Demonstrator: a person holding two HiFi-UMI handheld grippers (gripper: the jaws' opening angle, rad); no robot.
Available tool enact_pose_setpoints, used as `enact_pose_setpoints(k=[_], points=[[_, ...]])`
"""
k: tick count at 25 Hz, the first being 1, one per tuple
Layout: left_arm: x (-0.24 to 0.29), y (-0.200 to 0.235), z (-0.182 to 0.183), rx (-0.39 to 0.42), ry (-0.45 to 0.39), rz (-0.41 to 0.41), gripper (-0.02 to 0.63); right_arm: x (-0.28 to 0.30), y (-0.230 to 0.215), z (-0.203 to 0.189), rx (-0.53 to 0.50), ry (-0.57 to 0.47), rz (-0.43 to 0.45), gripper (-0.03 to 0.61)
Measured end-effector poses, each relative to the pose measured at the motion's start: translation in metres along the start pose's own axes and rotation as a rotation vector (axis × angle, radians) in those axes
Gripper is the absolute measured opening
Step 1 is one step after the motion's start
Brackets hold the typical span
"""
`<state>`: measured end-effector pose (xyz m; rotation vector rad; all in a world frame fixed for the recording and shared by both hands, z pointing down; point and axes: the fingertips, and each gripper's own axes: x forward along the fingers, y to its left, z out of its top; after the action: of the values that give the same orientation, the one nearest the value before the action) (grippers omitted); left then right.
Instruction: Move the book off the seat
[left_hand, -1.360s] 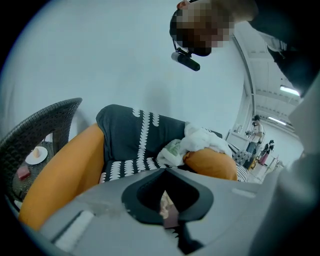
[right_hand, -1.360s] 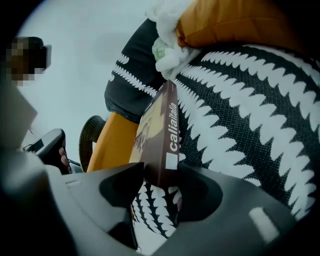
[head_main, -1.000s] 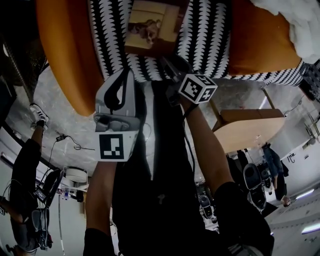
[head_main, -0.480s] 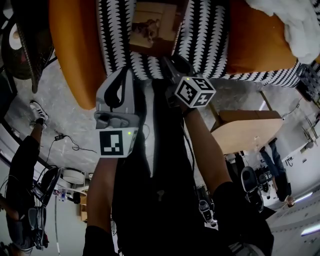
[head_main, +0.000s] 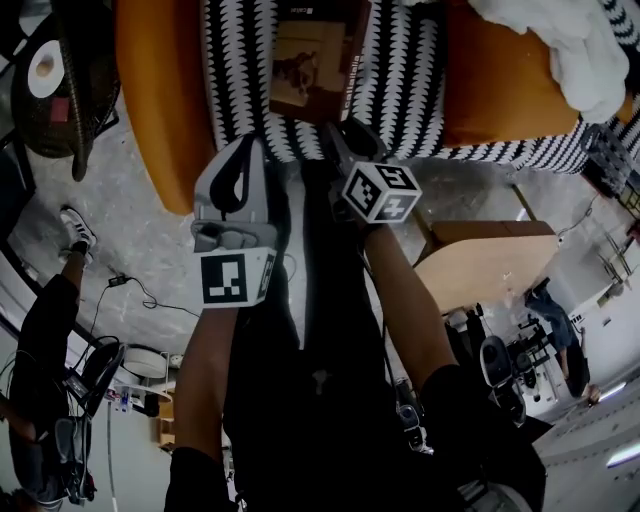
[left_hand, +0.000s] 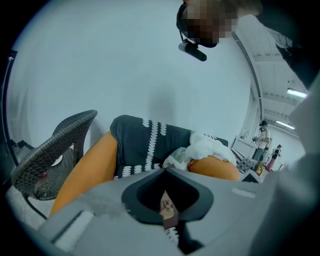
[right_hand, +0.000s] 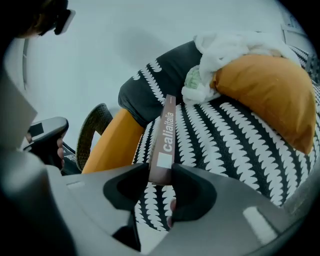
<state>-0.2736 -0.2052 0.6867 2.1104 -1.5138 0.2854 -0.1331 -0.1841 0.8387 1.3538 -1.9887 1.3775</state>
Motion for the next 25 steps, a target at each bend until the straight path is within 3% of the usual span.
enact_pose_setpoints(k=[14, 25], points=[[-0.016, 0.006, 0.052, -0.014, -0.006, 0.027, 0.006, -0.044, 0.036, 0.036, -0.055, -0.021, -0.039, 0.156], [-0.049, -0.019, 0.122, 0.01, -0.073, 0.004, 0.006, -0.104, 0.085, 0.084, -0.081, -0.111, -0.027, 0.156]])
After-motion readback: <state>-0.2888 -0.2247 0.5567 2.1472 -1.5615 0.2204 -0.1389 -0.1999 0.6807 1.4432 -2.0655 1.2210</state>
